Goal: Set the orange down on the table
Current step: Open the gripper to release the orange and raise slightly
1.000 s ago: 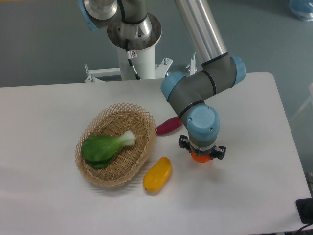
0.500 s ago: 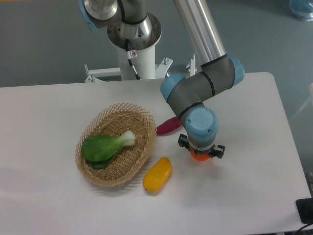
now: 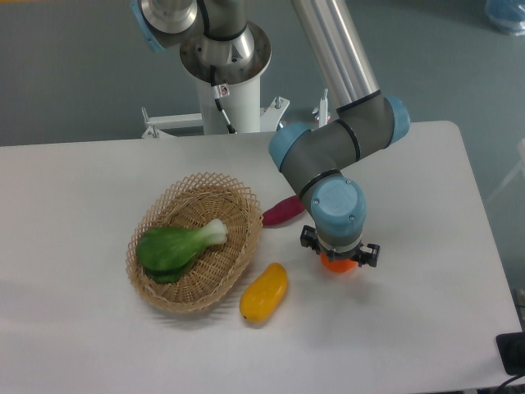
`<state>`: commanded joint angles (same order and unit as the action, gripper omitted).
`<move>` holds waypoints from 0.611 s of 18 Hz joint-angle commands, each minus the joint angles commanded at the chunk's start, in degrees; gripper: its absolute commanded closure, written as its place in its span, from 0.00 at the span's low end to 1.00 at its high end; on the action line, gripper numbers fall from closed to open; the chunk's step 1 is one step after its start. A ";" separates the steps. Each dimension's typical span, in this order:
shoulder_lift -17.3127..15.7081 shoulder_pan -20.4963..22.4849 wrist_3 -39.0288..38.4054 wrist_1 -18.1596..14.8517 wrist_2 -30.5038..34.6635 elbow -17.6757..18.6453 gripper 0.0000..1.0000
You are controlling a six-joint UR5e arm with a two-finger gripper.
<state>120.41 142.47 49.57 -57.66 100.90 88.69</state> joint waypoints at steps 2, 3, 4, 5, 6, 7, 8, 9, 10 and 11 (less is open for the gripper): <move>-0.70 0.00 0.09 0.44 -0.26 -1.67 0.00; -1.14 0.00 0.09 0.53 -0.70 -2.29 0.00; -1.93 0.00 0.00 0.44 -2.36 -3.43 0.00; -2.63 0.00 0.09 0.44 -4.38 -4.14 0.00; -3.85 0.26 1.57 0.62 -7.18 -4.49 0.00; -4.56 0.52 4.02 0.45 -8.16 -5.02 0.00; -5.01 0.53 6.48 0.36 -8.26 -5.20 0.00; -6.23 0.53 8.85 -0.17 -8.26 -5.02 0.00; -7.11 0.61 10.01 -0.35 -8.09 -4.85 0.00; -7.99 1.14 11.50 -0.35 -8.17 -4.32 0.00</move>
<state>112.42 143.61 61.07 -58.01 92.73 84.37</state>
